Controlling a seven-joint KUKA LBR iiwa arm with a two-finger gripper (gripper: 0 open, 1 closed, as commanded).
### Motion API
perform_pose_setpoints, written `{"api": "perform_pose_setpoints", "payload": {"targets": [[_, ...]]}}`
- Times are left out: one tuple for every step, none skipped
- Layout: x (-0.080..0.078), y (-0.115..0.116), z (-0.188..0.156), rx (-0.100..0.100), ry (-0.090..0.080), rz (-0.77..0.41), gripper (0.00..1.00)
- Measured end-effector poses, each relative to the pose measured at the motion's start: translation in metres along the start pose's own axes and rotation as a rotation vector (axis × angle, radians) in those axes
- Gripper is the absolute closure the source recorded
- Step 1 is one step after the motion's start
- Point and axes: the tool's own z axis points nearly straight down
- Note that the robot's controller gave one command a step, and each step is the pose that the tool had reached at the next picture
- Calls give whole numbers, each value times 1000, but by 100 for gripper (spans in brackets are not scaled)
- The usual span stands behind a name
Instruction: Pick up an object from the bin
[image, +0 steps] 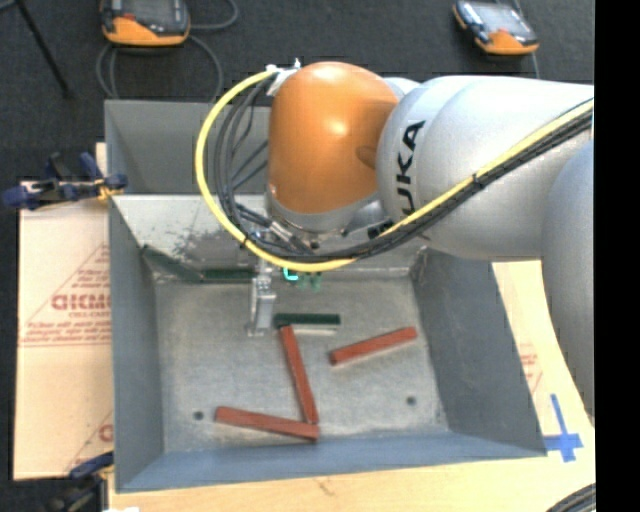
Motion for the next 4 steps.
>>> {"api": "perform_pose_setpoints", "payload": {"targets": [[51,-70,108,4,4,-109,0],[9,-128,141,4,-8,-245,0],[-39,-159,176,4,-10,-252,0],[-38,-156,174,0,-10,-251,100]]}}
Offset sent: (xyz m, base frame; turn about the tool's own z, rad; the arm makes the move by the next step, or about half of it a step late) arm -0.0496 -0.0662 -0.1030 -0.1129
